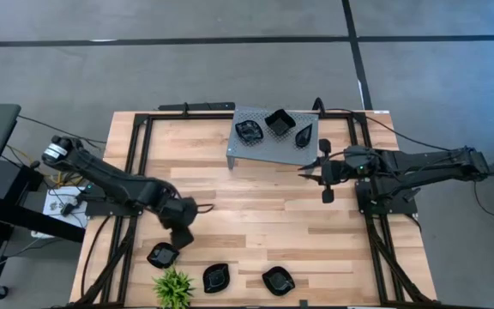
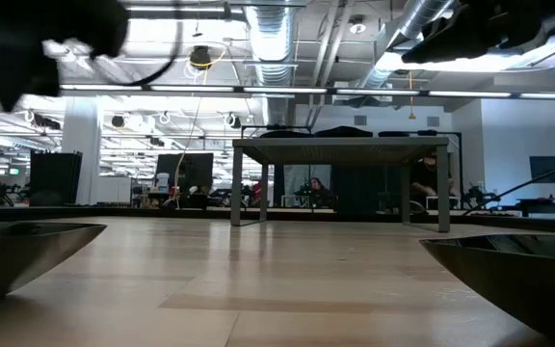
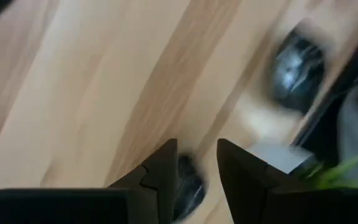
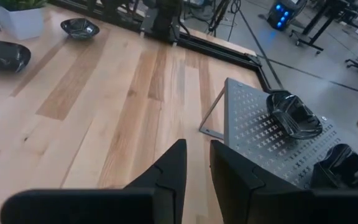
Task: Pick & Place Mini shaped plates
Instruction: Stack the black leaf-shaped plate on the other black leaf-shaped plates on the shelf
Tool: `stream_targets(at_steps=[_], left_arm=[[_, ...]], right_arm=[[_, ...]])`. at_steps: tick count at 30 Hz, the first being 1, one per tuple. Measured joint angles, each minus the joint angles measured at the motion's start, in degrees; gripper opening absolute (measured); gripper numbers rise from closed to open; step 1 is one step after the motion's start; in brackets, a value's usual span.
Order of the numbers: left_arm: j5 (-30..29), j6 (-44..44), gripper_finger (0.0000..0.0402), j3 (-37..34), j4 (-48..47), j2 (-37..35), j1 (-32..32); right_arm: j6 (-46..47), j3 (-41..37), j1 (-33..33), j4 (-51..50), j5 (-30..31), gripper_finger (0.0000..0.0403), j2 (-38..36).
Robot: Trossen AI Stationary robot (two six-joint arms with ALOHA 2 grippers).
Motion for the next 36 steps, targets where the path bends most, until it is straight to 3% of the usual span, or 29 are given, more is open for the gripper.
stream_targets(at_steps=[9,24,36], left_arm=[[5.4,-9.1,0.0114,-8.5,-0.6,-0.6,-4.2],[5.5,-7.7,0.0114,-19.1,14.9,-0.6,-5.7],[3.5,-4.0,0.0113,-21.8,15.8,-0.6,-12.5]], right_arm=[[-0.6,0.0,0.0,0.2,0.0,0.0066,0.0],[-0.6,0.0,0.0,0.5,0.0,0.0066,0.0],[-0.6,0.0,0.0,0.4,0.0,0.0066,0.0]])
